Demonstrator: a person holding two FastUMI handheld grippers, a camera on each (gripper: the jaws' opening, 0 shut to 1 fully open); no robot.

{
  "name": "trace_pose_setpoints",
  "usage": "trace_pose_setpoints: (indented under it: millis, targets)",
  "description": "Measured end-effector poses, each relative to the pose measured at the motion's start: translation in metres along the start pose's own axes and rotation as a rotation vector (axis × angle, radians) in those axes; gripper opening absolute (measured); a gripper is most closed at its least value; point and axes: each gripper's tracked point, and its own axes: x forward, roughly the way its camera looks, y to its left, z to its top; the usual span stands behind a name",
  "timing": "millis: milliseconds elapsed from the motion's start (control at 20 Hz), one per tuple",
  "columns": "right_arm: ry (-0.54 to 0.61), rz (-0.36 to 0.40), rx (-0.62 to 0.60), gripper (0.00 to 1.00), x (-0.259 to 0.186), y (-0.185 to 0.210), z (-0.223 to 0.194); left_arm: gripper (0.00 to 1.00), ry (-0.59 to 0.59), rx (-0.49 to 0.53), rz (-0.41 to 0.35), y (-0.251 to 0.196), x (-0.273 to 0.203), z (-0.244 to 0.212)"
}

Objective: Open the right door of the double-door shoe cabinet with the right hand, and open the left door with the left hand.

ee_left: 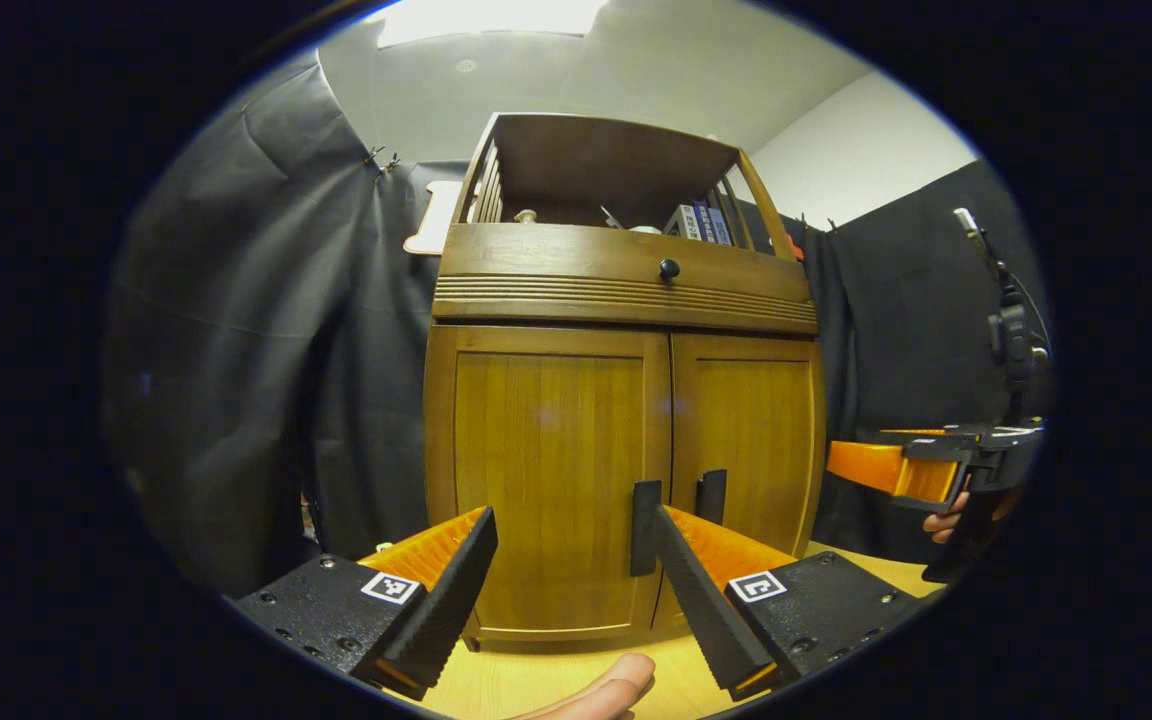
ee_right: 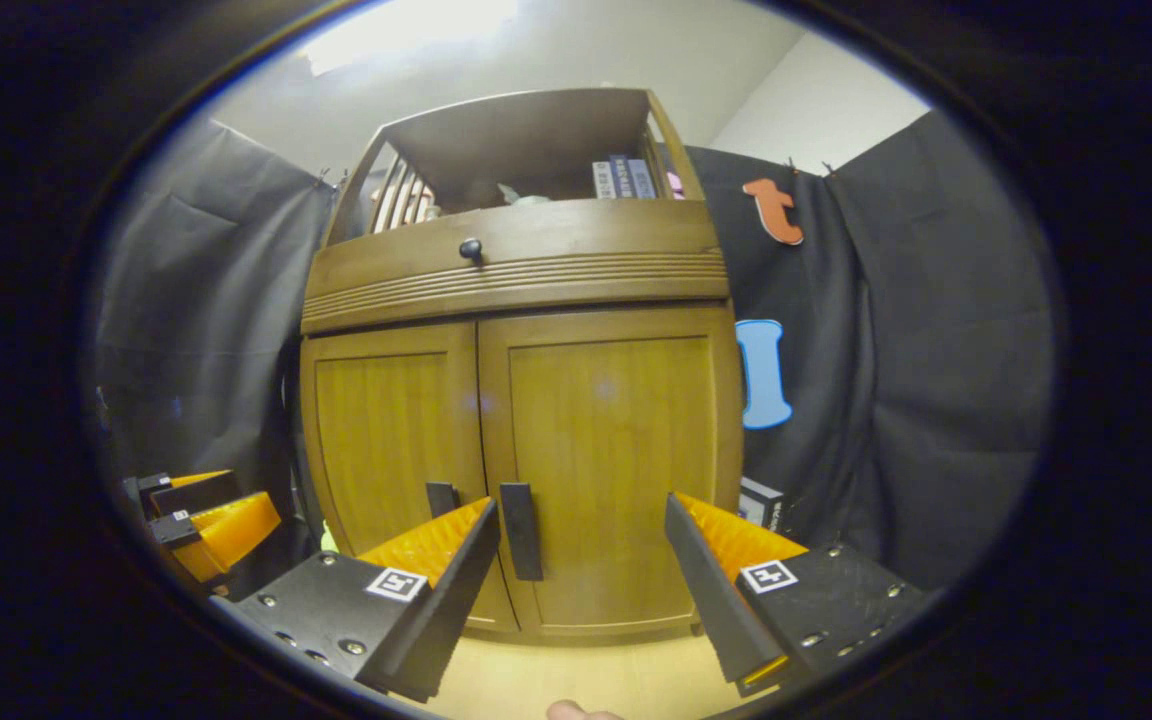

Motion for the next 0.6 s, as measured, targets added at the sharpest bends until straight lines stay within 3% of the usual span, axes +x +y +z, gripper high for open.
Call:
trace_pose_setpoints:
  millis: [300,450,500,600]
  targets:
    - [0.046,0.034,-0.070,0.98,0.054,0.035,-0.024,0.96,0.013,-0.008,0.003,0.004,0.003,-0.002]
    - [0.088,0.054,-0.058,0.94,0.080,0.052,-0.044,0.95,0.025,-0.016,0.004,0.013,0.011,0.000]
    - [0.102,0.057,-0.055,0.98,0.088,0.056,-0.053,0.96,0.031,-0.018,0.008,0.014,0.011,-0.002]
    - [0.122,0.050,-0.055,0.94,0.105,0.059,-0.064,0.95,0.041,-0.025,0.019,0.021,0.014,-0.003]
